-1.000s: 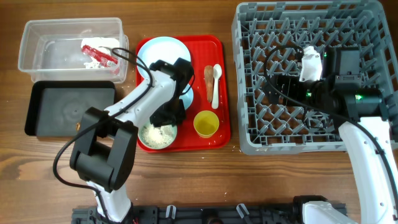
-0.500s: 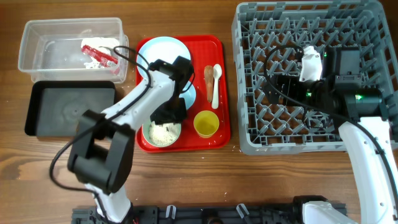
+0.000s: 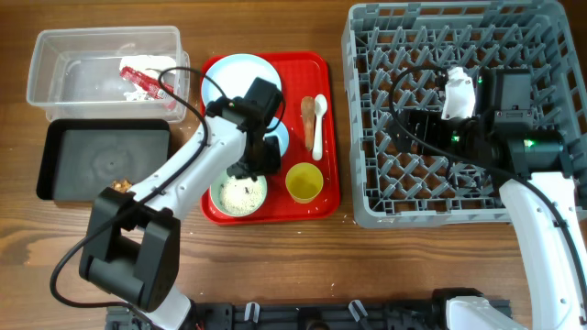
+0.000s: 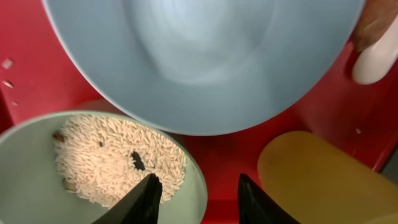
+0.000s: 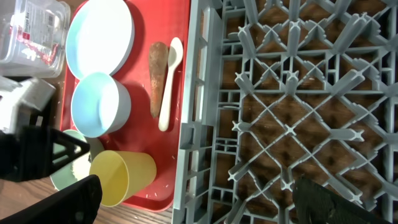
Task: Sort waste into correct bins and load items into the dishwasher rack
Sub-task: 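Lift the green rice bowl and carry it toward the black tray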
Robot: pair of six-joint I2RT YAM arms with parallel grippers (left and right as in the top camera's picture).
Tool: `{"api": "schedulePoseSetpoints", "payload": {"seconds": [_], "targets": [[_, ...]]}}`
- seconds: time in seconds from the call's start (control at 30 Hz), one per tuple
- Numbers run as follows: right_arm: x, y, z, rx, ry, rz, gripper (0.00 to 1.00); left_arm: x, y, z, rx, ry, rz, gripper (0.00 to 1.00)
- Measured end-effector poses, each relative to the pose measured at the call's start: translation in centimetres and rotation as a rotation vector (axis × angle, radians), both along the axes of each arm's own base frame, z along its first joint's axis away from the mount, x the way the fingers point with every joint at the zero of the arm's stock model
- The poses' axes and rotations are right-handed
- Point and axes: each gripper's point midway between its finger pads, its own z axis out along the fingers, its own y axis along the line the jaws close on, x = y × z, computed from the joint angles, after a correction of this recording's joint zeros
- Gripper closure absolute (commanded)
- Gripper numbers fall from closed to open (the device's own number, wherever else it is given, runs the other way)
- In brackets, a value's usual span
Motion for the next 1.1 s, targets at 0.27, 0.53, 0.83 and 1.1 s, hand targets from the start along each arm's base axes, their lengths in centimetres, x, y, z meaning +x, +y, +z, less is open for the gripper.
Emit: {"api": "schedulePoseSetpoints", "payload": {"seconds": [0.27,0.53,0.83,1.1], "targets": [[0.0,0.0,0.0,0.0,0.0,0.0,0.0,-1.7,0.6,-2.1,0.009,0.044,0.015,0.82],[0.3,0.0,0.2,0.0,-0.016,0.0,0.0,-1.8,0.4,-3.3,-0.009,0.032,0.02,0.96],[0.3,0.0,0.2,0.0,-0.017,0.0,0.0,-2.2,0.7,-3.2,0.005,0.052,0.02,0.96],[0.5,0.0,0.3,0.001,-0.024,0.0,0.0,-1.9,2.3,0.9,0.019,0.119,0.065,0.96]]}}
